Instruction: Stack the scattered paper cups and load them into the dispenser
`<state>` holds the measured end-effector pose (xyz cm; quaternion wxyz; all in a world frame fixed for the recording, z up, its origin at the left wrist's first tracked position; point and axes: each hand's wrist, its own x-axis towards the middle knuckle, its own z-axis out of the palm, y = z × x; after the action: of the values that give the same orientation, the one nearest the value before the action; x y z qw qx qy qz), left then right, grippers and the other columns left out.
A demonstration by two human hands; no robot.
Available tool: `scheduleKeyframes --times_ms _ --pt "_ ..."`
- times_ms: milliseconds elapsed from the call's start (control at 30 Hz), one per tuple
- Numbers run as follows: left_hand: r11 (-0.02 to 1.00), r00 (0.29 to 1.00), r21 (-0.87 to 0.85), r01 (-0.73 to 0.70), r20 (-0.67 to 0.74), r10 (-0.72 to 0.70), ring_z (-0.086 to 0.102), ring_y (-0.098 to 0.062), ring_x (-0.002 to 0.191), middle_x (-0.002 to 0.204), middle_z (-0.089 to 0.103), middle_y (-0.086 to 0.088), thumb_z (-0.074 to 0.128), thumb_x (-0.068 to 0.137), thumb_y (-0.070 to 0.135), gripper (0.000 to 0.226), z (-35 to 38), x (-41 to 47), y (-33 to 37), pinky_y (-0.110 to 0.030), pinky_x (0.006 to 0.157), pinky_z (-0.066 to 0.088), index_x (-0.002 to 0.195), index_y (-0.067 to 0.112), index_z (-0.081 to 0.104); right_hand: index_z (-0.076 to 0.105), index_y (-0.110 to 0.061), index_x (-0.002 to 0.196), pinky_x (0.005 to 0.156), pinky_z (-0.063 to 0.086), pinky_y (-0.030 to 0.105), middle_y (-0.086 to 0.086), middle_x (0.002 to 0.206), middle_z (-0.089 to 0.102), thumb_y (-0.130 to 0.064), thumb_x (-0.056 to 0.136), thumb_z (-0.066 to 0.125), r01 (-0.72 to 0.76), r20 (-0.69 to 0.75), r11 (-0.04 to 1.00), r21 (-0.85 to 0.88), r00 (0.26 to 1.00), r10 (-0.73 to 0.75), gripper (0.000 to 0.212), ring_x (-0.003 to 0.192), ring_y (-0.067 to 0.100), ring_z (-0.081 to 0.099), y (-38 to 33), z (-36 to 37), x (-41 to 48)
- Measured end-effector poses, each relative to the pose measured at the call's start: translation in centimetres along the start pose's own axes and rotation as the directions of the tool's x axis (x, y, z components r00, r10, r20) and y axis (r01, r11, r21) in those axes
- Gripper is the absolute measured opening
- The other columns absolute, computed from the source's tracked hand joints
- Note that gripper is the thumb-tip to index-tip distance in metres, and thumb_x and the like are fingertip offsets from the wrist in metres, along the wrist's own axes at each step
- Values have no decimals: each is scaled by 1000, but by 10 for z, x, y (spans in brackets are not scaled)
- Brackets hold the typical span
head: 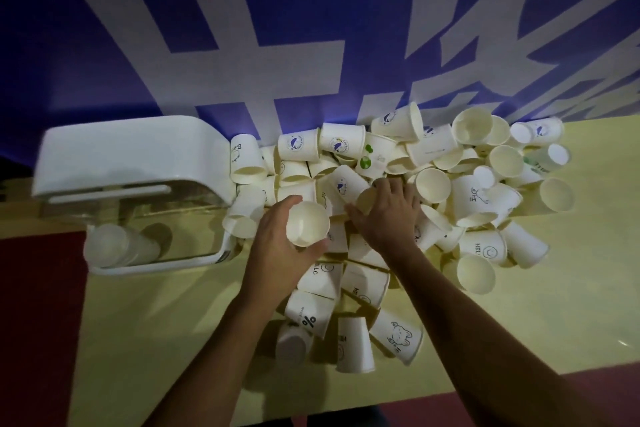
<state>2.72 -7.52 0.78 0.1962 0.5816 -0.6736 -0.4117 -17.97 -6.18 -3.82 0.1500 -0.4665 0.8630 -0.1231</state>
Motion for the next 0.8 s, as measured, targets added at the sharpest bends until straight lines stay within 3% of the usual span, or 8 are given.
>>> scheduleKeyframes --times_ms 100,200,300,367,467,533,633,800 --pt "999 1000 -41 18 5 -18 46 -6 128 142 51 16 90 72 46 83 -7 -2 -1 -29 98 43 142 39 46 53 -11 131 92 49 47 9 125 60 -49 81 79 83 -93 980 182 993 -67 67 113 31 54 1 -4 -12" --pt "997 1000 -71 9 -1 -10 46 -7 128 140 52 18 91 72 42 81 -19 -6 -4 -32 100 46 141 38 48 46 -13 140 82 58 43 7 130 57 -44 84 79 154 -122 926 345 985 -119 72 108 21 58 -5 -16 -26" --pt "996 1000 -84 -22 -18 21 45 1 119 128 51 28 91 72 40 76 -37 -12 -10 -16 88 40 136 37 50 44 -15 146 84 59 41 4 135 54 -42 83 82 221 -158 891 398 973 -170 78 113 17 57 -19 -29 -44" --pt "993 998 -105 -51 -27 48 44 7 114 123 48 36 92 72 37 73 -51 -15 -17 -13 85 39 133 39 51 44 -13 147 89 57 43 3 137 55 -41 82 84 250 -182 869 427 965 -189 82 116 20 57 -32 -35 -57" --pt "989 997 -130 -69 -45 63 47 1 119 131 53 24 92 71 37 75 -78 -21 -33 -21 92 45 135 36 53 47 -13 143 90 54 42 1 134 57 -42 80 86 265 -190 864 428 961 -201 78 114 19 57 -61 -40 -78" --pt "985 995 -142 -97 -50 91 50 -2 121 136 53 18 92 71 36 75 -98 -23 -44 -14 90 45 136 35 54 51 -14 140 90 53 38 -1 131 59 -48 81 83 291 -189 861 417 954 -230 75 114 17 57 -83 -41 -90" --pt "978 989 -155 -139 -67 130 49 5 122 138 52 15 92 71 37 75 -135 -27 -64 0 84 40 136 32 57 55 -15 138 92 52 33 -3 128 60 -54 80 82 310 -189 848 429 949 -252 75 115 14 57 -123 -36 -109" --pt "972 983 -169 -162 -113 144 45 14 122 136 53 15 89 71 44 71 -197 -34 -106 0 89 37 133 38 55 57 -16 138 89 54 38 -6 127 60 -53 78 85 335 -157 829 448 942 -296 75 116 14 58 -192 -8 -134"
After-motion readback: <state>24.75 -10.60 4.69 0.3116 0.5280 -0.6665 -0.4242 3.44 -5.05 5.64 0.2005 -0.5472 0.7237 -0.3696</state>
